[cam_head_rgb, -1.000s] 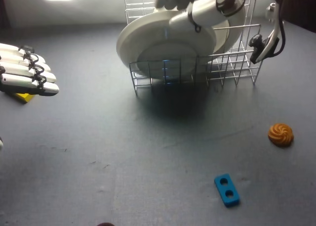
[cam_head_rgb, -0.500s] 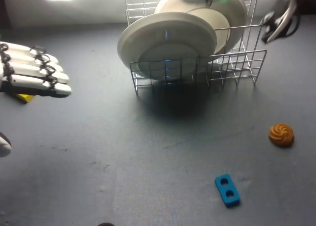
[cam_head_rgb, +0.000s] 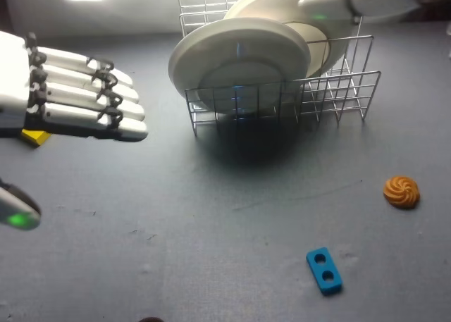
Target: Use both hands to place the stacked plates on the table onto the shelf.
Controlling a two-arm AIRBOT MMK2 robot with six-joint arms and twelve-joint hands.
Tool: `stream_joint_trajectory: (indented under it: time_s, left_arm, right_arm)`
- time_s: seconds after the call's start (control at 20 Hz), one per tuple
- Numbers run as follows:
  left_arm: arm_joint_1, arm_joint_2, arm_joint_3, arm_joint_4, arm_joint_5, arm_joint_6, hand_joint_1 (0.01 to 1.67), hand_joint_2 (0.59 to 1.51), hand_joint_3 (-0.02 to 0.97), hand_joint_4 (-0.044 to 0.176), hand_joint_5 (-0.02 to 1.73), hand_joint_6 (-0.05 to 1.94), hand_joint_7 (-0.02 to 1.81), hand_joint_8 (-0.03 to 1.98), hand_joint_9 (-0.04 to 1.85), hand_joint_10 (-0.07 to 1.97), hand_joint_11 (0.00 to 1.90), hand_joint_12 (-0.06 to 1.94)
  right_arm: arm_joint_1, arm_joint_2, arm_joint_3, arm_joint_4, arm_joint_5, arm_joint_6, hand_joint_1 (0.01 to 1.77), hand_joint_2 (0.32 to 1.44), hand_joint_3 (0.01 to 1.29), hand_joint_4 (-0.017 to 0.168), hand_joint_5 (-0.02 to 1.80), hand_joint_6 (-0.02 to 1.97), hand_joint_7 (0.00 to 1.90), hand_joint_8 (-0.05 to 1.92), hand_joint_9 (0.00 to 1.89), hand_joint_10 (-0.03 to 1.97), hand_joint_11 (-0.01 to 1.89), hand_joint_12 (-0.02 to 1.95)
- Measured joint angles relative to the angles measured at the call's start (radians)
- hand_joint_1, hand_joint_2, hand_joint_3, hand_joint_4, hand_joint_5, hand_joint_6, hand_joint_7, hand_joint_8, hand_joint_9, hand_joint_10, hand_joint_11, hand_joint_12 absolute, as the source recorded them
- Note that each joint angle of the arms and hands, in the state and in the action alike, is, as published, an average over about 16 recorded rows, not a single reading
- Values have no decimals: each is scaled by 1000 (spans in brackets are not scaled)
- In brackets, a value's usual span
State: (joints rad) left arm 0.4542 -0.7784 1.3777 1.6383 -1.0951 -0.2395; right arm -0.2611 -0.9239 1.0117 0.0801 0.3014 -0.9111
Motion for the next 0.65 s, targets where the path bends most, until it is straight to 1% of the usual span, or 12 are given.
stream_joint_trajectory:
  time_s: [0.1, 0.15, 0.25, 0.3, 0.35, 0.5, 0.65]
  left_arm:
    - [-17, 4, -12, 5, -19, 4, 22, 1138, 17, 0, 201, 27, 267, 21, 239, 30, 126, 230]
    - [-25, 6, -18, 9, -27, 5, 29, 1147, 17, 0, 230, 59, 306, 59, 279, 73, 158, 278]
    - [-39, 9, -27, 17, -41, 7, 45, 1166, 17, 0, 271, 225, 364, 239, 347, 267, 224, 477]
    - [-44, 11, -30, 20, -46, 7, 50, 1175, 17, 0, 304, 342, 401, 359, 385, 385, 265, 587]
    - [-48, 12, -33, 23, -51, 7, 53, 1181, 17, 0, 336, 414, 437, 431, 418, 457, 297, 657]
    - [-57, 15, -39, 31, -60, 7, 62, 1195, 17, 0, 405, 509, 523, 533, 501, 563, 363, 768]
    - [-61, 16, -41, 43, -63, 7, 78, 1210, 17, 0, 488, 665, 625, 700, 603, 736, 463, 928]
  right_arm:
    - [-9, 55, -56, 26, 7, -69, 819, 1121, 10, -1, 840, 33, 961, 23, 846, 356, 428, 1302]
    - [-13, 81, -82, 43, 11, -104, 784, 1125, 10, 0, 846, 37, 963, 50, 834, 434, 429, 1336]
    - [-22, 131, -131, 78, 21, -172, 716, 1133, 10, 1, 845, 109, 952, 202, 813, 640, 443, 1420]
    - [-26, 155, -153, 97, 27, -206, 688, 1134, 10, 1, 847, 197, 951, 314, 815, 745, 464, 1462]
    - [-30, 173, -170, 111, 32, -231, 666, 1135, 10, 1, 850, 258, 954, 383, 818, 815, 480, 1490]
    - [-39, 212, -207, 139, 40, -290, 612, 1142, 10, 2, 857, 313, 956, 473, 804, 955, 493, 1546]
    - [-50, 245, -247, 176, 52, -372, 550, 1150, 10, 3, 876, 403, 966, 618, 793, 1182, 523, 1637]
